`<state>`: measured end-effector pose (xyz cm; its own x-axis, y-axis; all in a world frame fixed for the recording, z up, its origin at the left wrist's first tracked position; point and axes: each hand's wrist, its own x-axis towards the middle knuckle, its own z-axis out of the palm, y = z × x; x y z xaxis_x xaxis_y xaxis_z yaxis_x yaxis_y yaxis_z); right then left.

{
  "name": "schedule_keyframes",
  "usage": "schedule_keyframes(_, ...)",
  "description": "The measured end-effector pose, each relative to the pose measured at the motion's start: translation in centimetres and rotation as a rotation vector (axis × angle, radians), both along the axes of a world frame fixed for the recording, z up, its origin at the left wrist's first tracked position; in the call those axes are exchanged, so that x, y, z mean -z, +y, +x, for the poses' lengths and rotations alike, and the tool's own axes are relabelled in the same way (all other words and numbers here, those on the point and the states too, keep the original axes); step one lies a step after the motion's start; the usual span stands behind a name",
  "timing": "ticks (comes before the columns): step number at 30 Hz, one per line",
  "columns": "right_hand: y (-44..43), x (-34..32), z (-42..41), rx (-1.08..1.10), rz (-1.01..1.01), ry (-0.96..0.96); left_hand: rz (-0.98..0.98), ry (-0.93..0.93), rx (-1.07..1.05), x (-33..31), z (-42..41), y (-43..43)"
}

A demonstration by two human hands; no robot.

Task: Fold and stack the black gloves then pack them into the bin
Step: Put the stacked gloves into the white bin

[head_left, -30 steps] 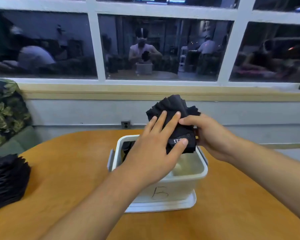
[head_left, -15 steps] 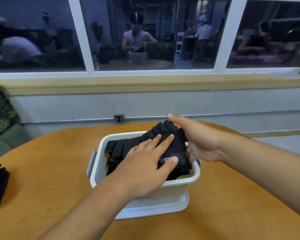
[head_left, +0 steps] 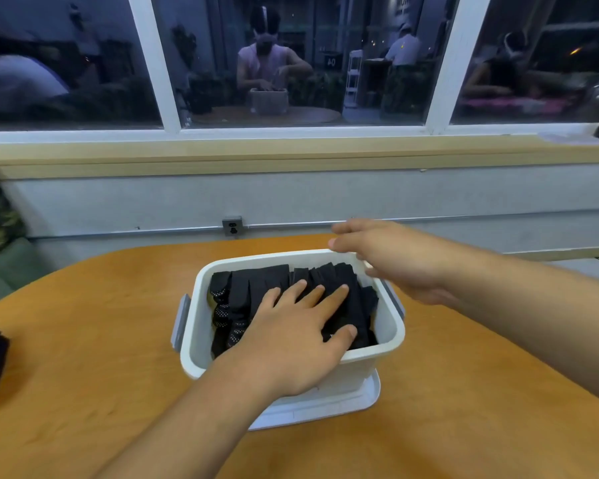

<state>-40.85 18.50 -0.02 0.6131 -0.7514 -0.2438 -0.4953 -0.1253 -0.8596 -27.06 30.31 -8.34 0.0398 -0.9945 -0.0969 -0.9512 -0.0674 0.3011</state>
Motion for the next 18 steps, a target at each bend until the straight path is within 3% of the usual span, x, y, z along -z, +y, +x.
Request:
schedule_keyframes(3, 0.0, -0.7, -0.3, -0.181, -0.288, 0.105, -0.112, 0.126, 0.005, -0.2, 0.6, 0.3)
schedule_keyframes(5, 0.1, -0.2, -0.3, -0.291, -0.351, 0.240, -0.218, 0.229, -0.030, -0.6, 1.5, 0.9)
schedule_keyframes(8, 0.3, 1.3, 0.1, -0.433, -0.397, 0.409, -0.332, 0.197, -0.130, -1.0, 3.5, 1.9)
schedule_keyframes(15, -0.2, 3.5, 2.8, -0.571, -0.597, 0.719, -0.157, 0.069, -0.197, -0.2, 5.7, 3.0)
schedule_keyframes(18, -0.9, 4.2, 3.7, -0.669, -0.566, 0.850, -0.124, -0.003, -0.213, -0.3, 5.8, 3.1)
